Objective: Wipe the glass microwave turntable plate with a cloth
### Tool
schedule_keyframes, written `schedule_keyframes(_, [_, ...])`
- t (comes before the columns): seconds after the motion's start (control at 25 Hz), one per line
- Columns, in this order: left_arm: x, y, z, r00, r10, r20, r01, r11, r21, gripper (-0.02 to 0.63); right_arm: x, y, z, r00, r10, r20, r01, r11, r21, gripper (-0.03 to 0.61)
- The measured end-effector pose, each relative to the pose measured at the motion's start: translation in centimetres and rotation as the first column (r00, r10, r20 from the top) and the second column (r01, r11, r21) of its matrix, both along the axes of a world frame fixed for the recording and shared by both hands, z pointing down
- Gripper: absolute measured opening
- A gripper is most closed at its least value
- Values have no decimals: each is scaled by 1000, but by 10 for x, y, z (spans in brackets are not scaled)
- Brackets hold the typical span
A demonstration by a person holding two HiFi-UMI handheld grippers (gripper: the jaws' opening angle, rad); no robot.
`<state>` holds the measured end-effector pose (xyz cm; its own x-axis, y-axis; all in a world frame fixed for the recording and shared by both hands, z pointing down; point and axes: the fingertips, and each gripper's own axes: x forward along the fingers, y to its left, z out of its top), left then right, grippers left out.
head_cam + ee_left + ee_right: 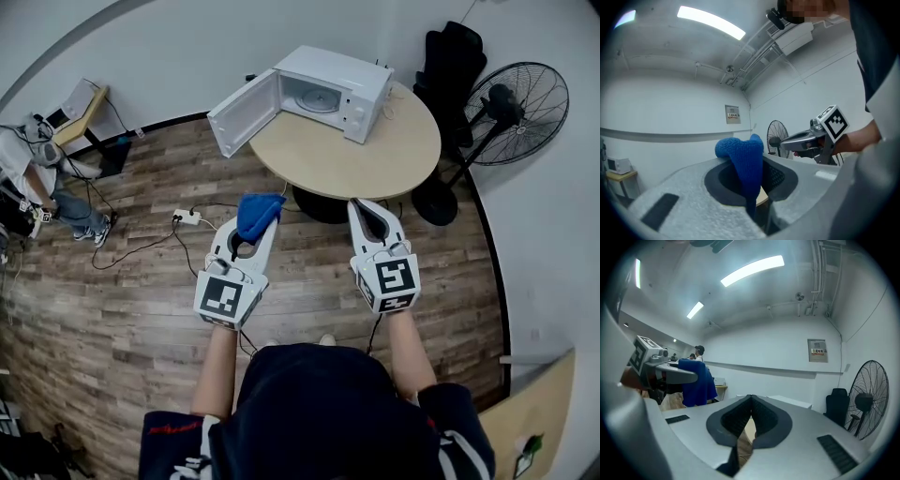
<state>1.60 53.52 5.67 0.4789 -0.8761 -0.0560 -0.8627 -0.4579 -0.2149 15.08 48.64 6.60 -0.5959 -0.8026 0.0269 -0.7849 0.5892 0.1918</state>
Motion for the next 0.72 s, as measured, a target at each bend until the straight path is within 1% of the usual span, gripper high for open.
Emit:
schedule_keyframes(0.36, [51, -4, 20, 999, -48, 0, 48, 998, -31, 54, 44, -9, 20, 998, -67, -9, 66, 997, -38, 9])
schedule_keyframes(0.52, [70, -6, 37, 998, -60, -6, 59, 996, -72, 54, 59, -17, 28, 996, -85, -17, 84, 995, -53, 9])
schedule_keyframes(0.64, [77, -10, 42, 998, -61, 9, 62, 994, -89, 54, 64, -23, 32, 996, -93, -6, 93, 994, -63, 9])
schedule_keyframes(0.72, [77, -15, 43, 998, -68, 6, 68, 993, -97, 54, 64, -29, 35, 995, -96, -1, 96, 993, -68, 9])
